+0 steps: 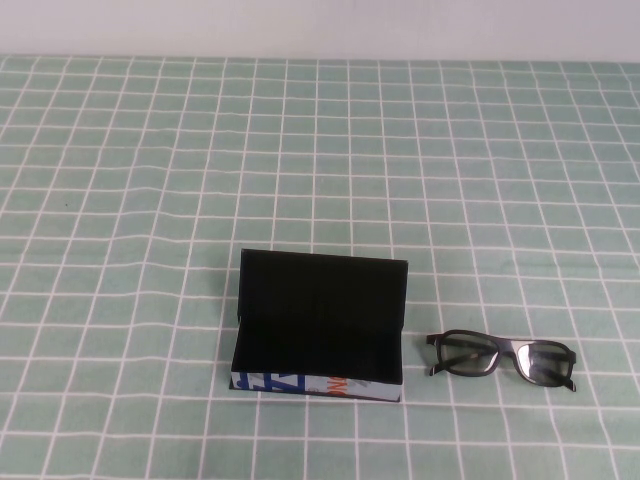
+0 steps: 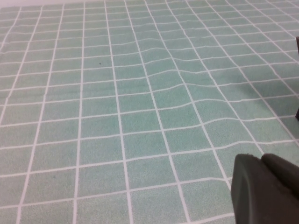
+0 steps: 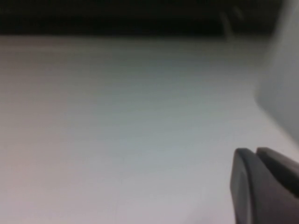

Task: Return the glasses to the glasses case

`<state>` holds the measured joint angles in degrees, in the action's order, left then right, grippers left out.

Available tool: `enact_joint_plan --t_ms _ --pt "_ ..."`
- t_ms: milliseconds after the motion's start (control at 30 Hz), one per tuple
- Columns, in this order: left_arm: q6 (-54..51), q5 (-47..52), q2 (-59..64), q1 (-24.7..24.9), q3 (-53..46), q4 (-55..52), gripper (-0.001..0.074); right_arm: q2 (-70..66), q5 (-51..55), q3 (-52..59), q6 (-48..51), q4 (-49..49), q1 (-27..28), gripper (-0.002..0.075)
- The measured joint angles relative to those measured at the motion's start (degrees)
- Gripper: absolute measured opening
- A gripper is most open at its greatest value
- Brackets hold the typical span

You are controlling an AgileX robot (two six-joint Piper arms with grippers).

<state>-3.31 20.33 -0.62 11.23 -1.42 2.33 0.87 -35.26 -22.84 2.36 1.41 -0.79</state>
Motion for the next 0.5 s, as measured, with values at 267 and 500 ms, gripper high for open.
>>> enact_joint_plan --t_ms 267,500 --pt "0.00 0.00 0.00 0.00 0.00 0.37 -0.0004 -1.38 7.85 -15.33 0.00 7.33 0.00 -0.0013" --pt "0.00 0.00 0.00 0.00 0.00 0.46 -0.0004 -11.67 36.56 -30.42 0.44 7.94 0.00 -0.0013"
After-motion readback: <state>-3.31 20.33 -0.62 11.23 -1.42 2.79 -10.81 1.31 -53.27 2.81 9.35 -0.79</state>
